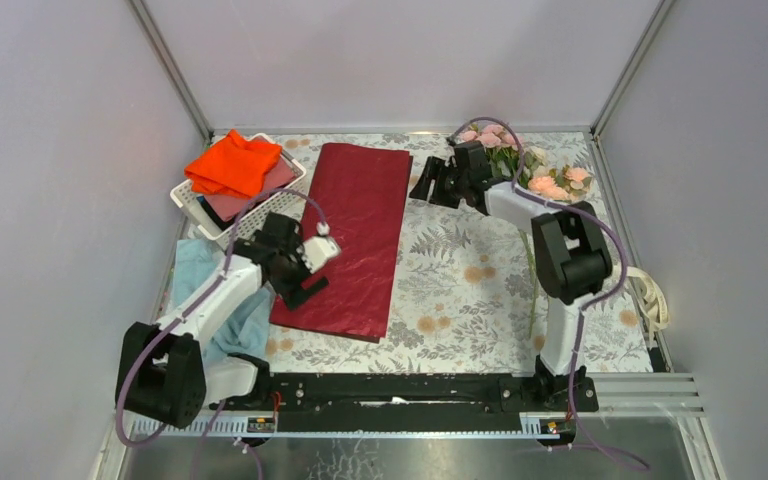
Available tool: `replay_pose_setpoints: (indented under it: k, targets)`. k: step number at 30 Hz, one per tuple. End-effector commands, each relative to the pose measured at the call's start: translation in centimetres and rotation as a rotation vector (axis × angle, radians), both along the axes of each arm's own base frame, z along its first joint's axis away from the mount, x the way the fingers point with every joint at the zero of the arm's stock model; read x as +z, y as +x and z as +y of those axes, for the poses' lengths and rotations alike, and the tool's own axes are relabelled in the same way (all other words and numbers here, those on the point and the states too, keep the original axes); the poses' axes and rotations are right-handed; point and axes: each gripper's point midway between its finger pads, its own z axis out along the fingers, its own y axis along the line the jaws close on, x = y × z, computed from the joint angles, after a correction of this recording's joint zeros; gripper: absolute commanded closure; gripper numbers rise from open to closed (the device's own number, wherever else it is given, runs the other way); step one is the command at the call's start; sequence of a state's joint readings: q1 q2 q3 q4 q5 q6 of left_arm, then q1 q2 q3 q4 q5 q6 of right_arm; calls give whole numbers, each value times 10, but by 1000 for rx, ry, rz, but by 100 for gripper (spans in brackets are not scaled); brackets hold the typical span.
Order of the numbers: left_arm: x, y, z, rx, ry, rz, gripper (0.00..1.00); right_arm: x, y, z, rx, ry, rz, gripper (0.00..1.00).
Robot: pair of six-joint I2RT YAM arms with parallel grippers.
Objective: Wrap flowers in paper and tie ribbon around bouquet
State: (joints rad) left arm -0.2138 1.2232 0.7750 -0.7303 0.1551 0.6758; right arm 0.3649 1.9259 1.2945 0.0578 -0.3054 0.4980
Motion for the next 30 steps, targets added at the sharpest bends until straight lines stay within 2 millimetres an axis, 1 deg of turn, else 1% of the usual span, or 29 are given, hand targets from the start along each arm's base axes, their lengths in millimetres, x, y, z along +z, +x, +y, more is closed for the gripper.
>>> replay_pose_setpoints:
  k: [1,2,3,4,5,6,8,10,11,13,14,16,19,21,23,26,28,30]
  targets:
    - [-11,-6,-11,-136,75,-41,1,20,47,25,-33,68,-20,33]
    - [-14,-9,-12,-154,72,-32,1,14,50,29,-25,68,9,38]
    - [-17,-13,-13,-171,69,-23,1,10,50,33,-10,66,40,41]
    - [-18,-18,-14,-192,62,-8,1,6,46,37,8,59,58,42]
    - [-19,-24,-15,-221,54,14,1,3,40,40,21,49,63,41]
    - [-20,-32,-17,-250,45,40,1,-6,30,41,31,34,82,39]
    - [-25,-44,-17,-303,55,84,1,-11,10,45,59,26,105,35]
    - [-30,-51,-7,-330,108,110,1,-17,-14,45,95,-1,129,31]
    - [-31,-54,0,-341,148,117,1,-14,-29,48,120,-16,132,30]
    - [-31,-60,15,-358,222,132,1,-18,-57,48,153,-41,153,27]
    - [-32,-61,21,-357,250,135,1,-24,-73,49,167,-52,174,26]
    - [-33,-63,26,-355,272,131,1,-35,-102,50,188,-57,222,24]
    - [-31,-59,37,-348,337,89,1,-50,-139,55,211,-56,275,23]
    - [-32,-51,44,-337,381,45,1,-56,-158,58,226,-68,288,22]
    - [-35,-41,49,-322,416,-10,1,-61,-170,61,221,-59,299,21]
    - [-46,-39,51,-328,434,-48,1,-71,-181,69,214,4,326,21]
    - [-51,-38,50,-331,424,-62,1,-74,-184,75,220,15,338,21]
    - [-50,-32,46,-309,407,-103,1,-74,-186,81,231,21,335,21]
